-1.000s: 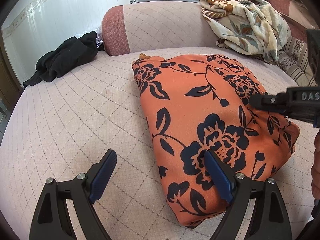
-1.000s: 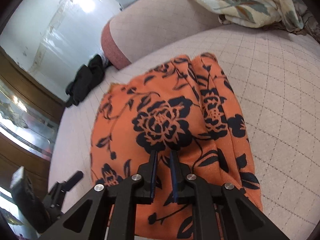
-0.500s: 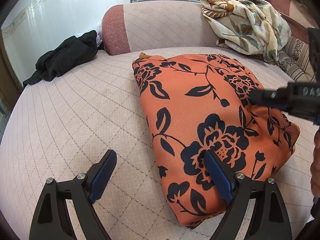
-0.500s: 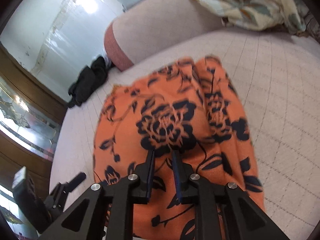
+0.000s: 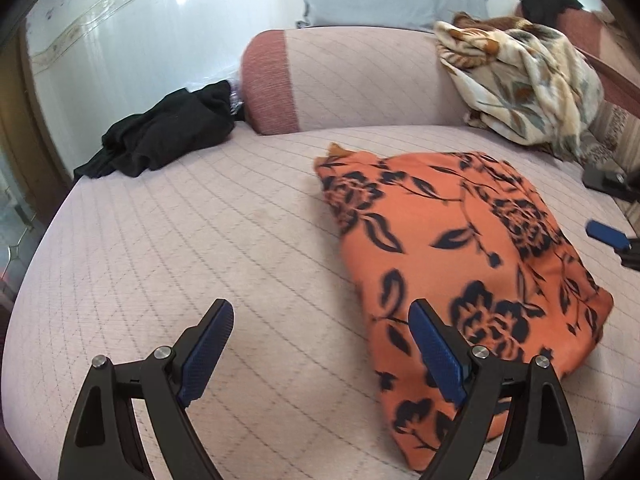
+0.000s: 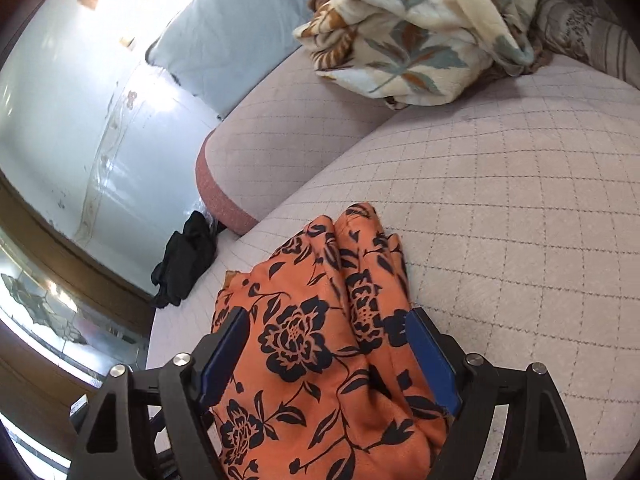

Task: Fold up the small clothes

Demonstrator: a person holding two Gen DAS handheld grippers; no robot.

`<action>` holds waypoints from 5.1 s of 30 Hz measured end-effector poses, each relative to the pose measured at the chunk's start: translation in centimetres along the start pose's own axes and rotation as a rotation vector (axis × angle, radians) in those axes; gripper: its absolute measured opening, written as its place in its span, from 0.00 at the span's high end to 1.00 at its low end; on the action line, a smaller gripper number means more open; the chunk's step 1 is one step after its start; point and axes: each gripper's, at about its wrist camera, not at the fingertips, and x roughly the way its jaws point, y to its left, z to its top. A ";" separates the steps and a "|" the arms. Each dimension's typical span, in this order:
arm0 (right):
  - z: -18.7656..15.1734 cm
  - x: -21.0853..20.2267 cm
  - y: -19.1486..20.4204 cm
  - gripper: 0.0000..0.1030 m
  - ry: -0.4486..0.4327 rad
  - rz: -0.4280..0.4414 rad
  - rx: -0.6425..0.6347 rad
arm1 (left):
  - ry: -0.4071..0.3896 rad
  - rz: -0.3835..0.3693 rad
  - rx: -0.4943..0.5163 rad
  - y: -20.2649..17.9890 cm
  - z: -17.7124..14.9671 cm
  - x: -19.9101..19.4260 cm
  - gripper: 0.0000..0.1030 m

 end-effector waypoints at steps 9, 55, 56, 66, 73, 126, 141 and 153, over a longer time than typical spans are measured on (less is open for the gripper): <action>-0.3 0.8 -0.3 0.20 0.037 -0.004 -0.004 | 0.013 0.019 -0.043 1.9 0.4 0.7 0.13; -1.2 3.6 -2.6 0.20 0.157 -0.029 0.024 | 0.038 -0.002 -0.029 1.1 0.5 1.9 0.13; -1.2 3.6 -2.6 0.20 0.157 -0.028 0.025 | 0.038 -0.003 -0.030 1.2 0.5 1.9 0.13; -1.5 3.9 -2.4 0.20 0.163 -0.017 0.028 | 0.047 -0.049 -0.045 0.7 0.8 1.9 0.13; -1.5 4.3 -2.3 0.20 0.169 -0.017 0.025 | 0.046 -0.064 -0.030 -0.3 1.0 2.1 0.13; -2.1 6.3 -3.7 0.20 0.248 0.057 0.090 | 0.128 -0.219 -0.105 -1.2 1.1 3.7 0.13; -1.7 6.6 -4.5 0.19 0.298 0.121 0.123 | 0.271 -0.488 -0.221 -0.4 0.4 5.6 0.13; -3.7 6.7 -0.8 0.54 0.296 0.036 -0.059 | 0.199 -0.479 -0.200 -1.0 0.3 4.5 0.52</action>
